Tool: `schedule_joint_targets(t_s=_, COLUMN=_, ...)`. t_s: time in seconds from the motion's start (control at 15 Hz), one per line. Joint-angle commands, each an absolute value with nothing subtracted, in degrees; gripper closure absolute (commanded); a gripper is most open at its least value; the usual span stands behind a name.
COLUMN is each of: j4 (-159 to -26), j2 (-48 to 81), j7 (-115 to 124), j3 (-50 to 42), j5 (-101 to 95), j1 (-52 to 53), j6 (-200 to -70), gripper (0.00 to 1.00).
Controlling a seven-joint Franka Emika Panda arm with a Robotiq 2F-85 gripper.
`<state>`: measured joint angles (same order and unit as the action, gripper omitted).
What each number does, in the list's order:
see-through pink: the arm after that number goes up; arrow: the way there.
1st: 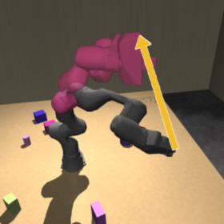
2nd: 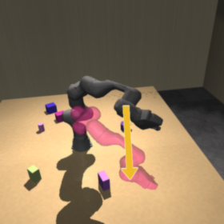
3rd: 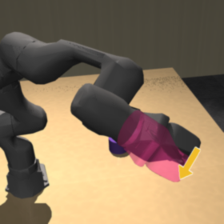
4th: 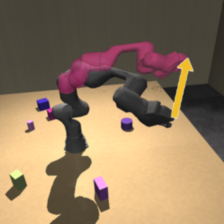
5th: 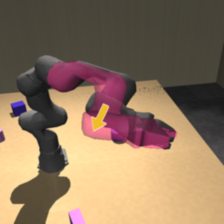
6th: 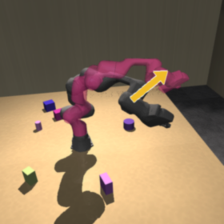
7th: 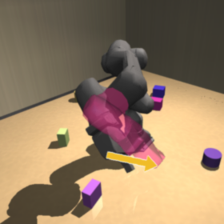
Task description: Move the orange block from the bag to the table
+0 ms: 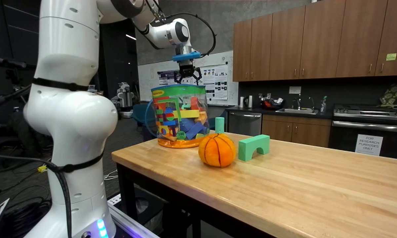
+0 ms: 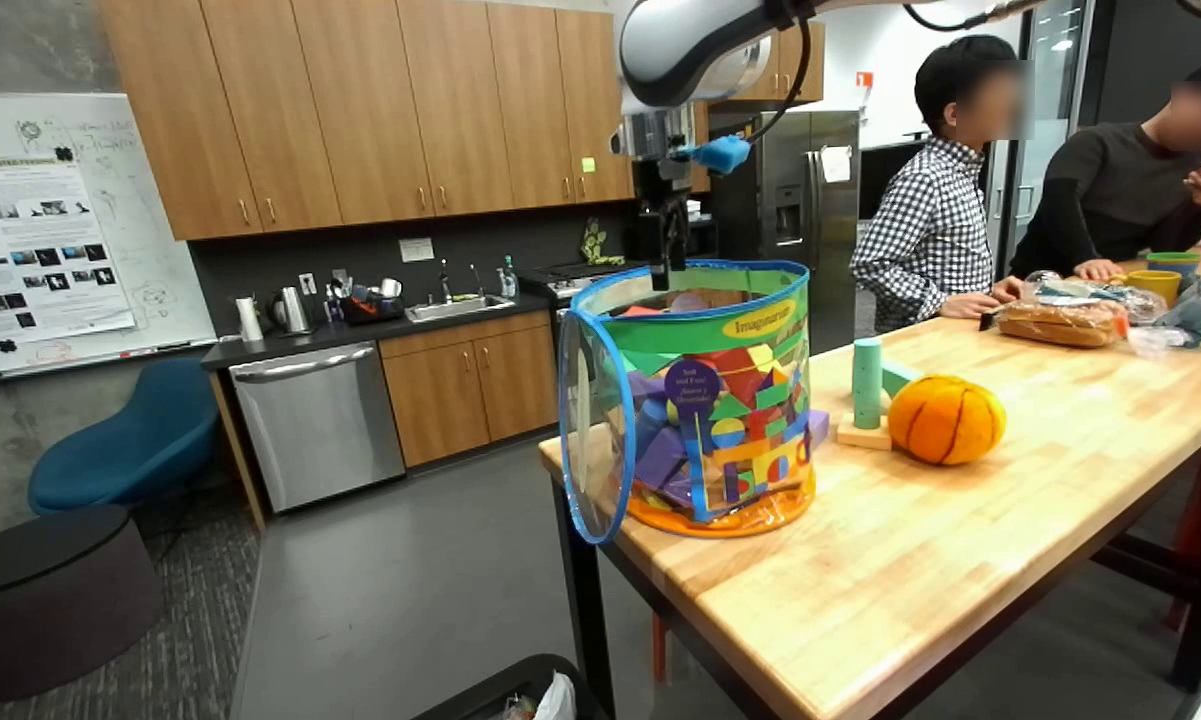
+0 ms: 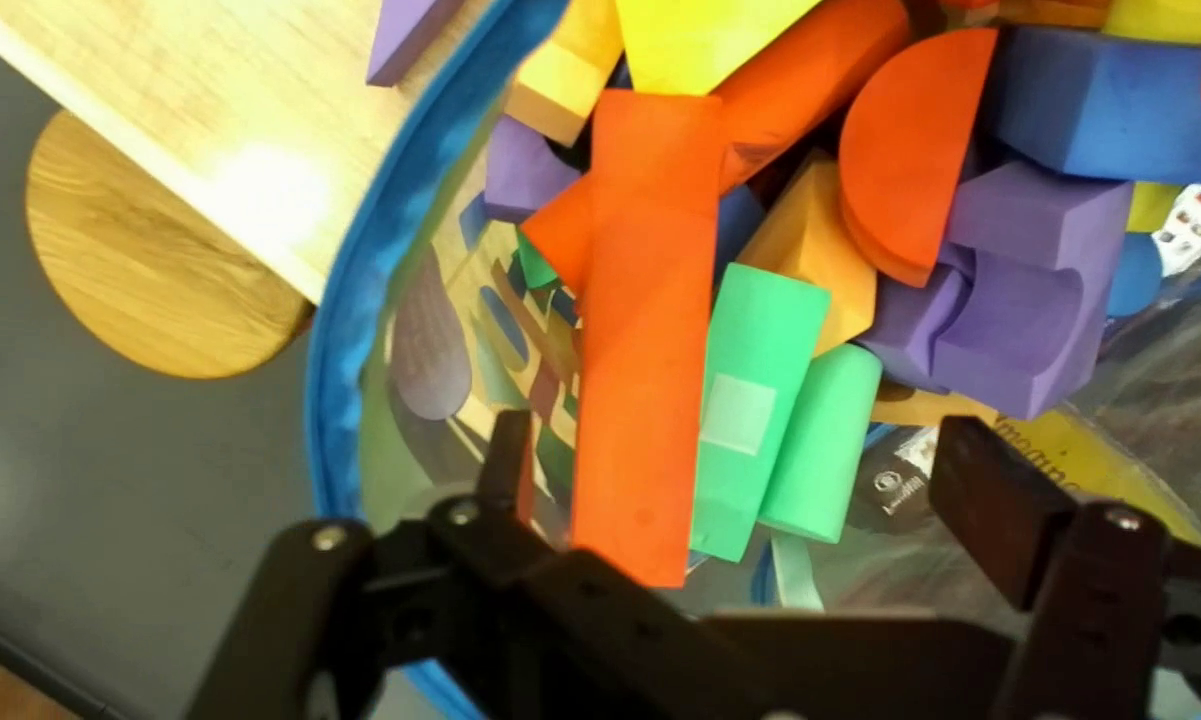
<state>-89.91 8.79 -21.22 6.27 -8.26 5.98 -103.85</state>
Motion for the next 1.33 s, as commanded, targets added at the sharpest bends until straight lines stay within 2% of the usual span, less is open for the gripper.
schedule_joint_targets(t_s=0.0, j4=-86.61, j2=11.20, j7=-19.20, j3=6.20, j5=-11.75, j1=6.52, j6=-103.70, gripper=0.00)
schedule_joint_targets(t_s=1.27, j4=-85.03, j2=15.54, j7=-20.10, j3=7.09, j5=-11.44, j1=6.75, j6=-102.48, gripper=0.00)
